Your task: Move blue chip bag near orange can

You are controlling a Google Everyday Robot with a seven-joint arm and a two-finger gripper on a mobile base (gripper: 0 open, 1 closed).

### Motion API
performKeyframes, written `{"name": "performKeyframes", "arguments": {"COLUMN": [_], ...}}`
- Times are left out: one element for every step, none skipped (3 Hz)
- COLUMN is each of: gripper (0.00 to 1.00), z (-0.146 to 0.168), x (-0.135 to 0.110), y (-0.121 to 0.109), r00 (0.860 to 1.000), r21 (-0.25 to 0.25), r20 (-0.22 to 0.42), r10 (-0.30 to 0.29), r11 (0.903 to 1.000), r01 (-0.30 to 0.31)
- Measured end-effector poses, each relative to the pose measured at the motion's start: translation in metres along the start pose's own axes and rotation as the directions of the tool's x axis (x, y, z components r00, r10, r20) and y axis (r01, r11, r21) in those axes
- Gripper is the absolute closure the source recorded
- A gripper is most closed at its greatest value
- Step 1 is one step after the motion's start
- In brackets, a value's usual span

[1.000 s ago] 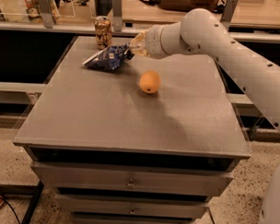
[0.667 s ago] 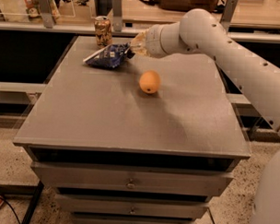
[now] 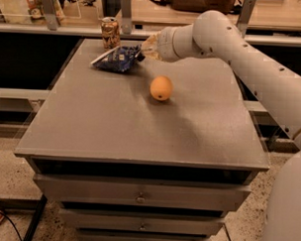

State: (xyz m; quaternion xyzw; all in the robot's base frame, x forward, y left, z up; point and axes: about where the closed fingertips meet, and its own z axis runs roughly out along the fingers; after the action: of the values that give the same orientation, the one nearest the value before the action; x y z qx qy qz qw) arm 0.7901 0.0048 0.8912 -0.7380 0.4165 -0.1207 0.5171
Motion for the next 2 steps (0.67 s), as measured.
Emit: {"name": "performKeyframes", "arguments": {"gripper": [0.60, 0.35], "z": [0.0002, -0.0015], "x": [0.0000, -0.0007], "y": [-0.0017, -0.0040], "r00": [1.000, 1.000], "r21": [-0.001, -0.006], "r20": [0.005, 0.009], "r10": [-0.003, -0.012], "r11": [1.0000, 0.9999], "r01": [0.003, 0.012]}}
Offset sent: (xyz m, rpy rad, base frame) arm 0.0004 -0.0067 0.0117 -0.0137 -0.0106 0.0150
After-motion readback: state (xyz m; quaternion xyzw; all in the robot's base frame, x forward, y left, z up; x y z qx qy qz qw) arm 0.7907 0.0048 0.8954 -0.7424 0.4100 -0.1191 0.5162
